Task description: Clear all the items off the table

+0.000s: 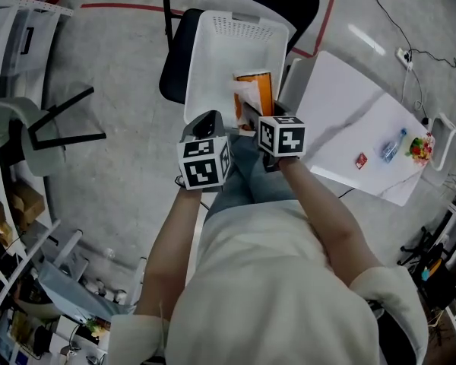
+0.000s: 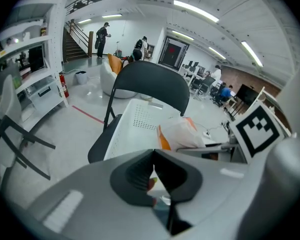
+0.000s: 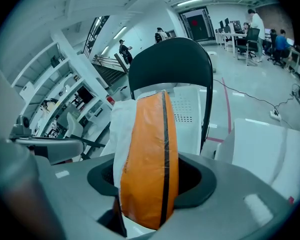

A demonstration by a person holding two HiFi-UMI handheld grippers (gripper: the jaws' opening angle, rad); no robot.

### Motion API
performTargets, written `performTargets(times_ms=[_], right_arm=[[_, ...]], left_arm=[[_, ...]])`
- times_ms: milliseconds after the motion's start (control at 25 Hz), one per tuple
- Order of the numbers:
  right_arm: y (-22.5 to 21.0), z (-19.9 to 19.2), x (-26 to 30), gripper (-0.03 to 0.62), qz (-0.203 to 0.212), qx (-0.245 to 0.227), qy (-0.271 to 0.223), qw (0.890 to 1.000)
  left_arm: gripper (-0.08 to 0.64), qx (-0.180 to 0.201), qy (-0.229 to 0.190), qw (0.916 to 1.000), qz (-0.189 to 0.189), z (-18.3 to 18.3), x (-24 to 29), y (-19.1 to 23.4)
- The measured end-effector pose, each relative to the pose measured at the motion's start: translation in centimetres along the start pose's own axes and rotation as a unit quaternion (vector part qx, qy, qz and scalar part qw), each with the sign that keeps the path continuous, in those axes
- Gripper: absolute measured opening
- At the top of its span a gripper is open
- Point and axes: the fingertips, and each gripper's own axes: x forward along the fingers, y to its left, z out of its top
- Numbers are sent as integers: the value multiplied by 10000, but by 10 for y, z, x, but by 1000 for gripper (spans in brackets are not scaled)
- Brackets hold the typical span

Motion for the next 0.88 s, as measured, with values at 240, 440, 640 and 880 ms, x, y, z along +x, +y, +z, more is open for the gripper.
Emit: performTargets(times_ms=[240,440,640,880], right_arm=[[-2,-3,6,265,72,132,6,9999],[4,6,5,379,295,230,-299,9989],[6,4,2,348,294,175,-201,9992],[8,0,-4,288,255,175,-214,9993]], left_arm=[[9,1,33,10000,33,-2,3,2],[9,26,37,10000,3,-1,2,0],[9,78,34,10000,-39,0,2,-3],[9,91,-29,9999,-60,2,-2,-4]])
